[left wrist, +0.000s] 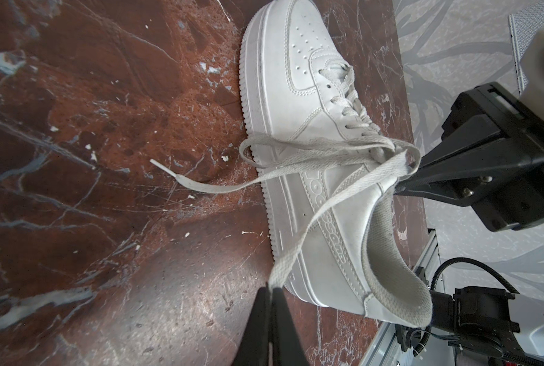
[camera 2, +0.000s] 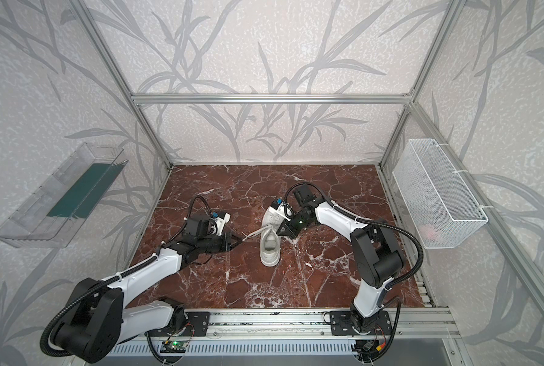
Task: Tie the shoes
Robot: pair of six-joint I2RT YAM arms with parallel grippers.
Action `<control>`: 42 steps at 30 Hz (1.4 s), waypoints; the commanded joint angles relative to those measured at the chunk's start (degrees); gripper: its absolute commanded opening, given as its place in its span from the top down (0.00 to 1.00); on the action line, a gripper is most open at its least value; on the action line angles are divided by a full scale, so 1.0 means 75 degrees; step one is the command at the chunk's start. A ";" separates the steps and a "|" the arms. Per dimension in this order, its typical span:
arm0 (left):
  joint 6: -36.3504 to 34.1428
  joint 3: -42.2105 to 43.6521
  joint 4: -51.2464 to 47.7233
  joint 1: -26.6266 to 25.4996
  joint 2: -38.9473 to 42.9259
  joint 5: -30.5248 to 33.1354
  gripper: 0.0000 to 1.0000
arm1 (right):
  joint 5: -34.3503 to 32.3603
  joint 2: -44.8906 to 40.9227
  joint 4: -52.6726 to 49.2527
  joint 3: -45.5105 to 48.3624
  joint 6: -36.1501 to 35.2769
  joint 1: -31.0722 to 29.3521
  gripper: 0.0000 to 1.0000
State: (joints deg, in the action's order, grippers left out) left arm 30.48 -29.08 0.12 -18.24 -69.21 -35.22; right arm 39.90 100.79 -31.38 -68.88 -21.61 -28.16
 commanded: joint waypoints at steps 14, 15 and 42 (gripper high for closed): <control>-0.1017 -0.0555 -0.0580 0.0053 0.0194 0.0207 0.65 | -0.0632 -0.0619 -0.0291 0.0014 -0.0103 0.0004 0.93; -0.1017 -0.0591 -0.0601 0.0053 0.0122 0.0155 0.65 | -0.0595 -0.0619 -0.0282 0.0009 -0.0076 0.0009 0.88; -0.0763 -0.0541 -0.0433 0.0053 -0.0059 0.0003 0.65 | 0.0658 0.0322 -0.0389 -0.0516 0.0046 0.0200 0.69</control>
State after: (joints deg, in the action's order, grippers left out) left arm 25.04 -32.56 -2.98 -18.20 -69.69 -34.85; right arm 42.63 103.11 -32.93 -71.18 -20.82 -26.76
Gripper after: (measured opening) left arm 0.354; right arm 0.329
